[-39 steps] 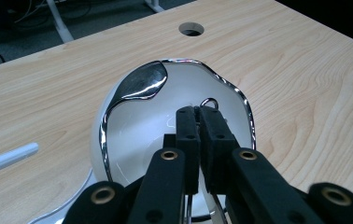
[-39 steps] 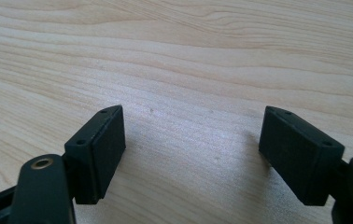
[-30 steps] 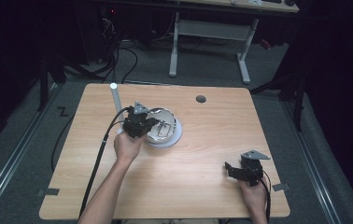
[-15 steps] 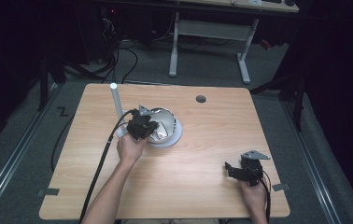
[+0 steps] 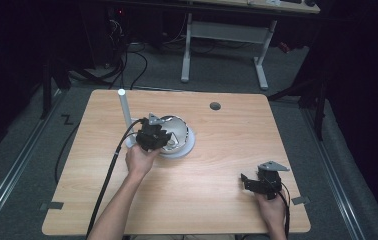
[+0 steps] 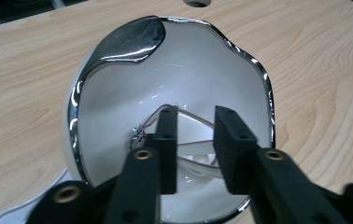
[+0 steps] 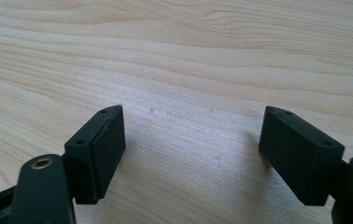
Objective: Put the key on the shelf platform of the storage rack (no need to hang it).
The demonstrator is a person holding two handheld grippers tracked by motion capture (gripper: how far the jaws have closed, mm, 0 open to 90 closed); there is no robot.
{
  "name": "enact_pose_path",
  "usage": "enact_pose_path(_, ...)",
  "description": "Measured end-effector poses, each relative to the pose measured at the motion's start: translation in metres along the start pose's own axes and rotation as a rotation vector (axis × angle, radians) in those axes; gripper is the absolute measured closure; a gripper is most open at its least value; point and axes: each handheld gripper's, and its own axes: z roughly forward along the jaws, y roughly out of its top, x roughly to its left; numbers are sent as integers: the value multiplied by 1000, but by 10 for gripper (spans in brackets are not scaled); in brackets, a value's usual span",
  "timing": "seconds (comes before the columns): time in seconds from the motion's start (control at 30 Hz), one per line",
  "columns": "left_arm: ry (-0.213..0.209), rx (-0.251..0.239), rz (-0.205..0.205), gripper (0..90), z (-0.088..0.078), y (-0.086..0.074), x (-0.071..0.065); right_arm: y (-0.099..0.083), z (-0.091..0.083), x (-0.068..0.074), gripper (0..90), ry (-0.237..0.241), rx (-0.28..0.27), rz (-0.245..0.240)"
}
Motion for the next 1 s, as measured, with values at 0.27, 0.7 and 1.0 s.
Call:
enact_pose_path(0.27,-15,-42,-20,499,-18,12,5,0,0,0,231,0,0,0)
enact_pose_path(0.7,-23,-64,-11,455,-36,22,12,0,0,0,232,-1,0,0)
enact_pose_path(1.0,-37,-88,-39,446,-48,34,15,0,0,0,231,-1,0,0)
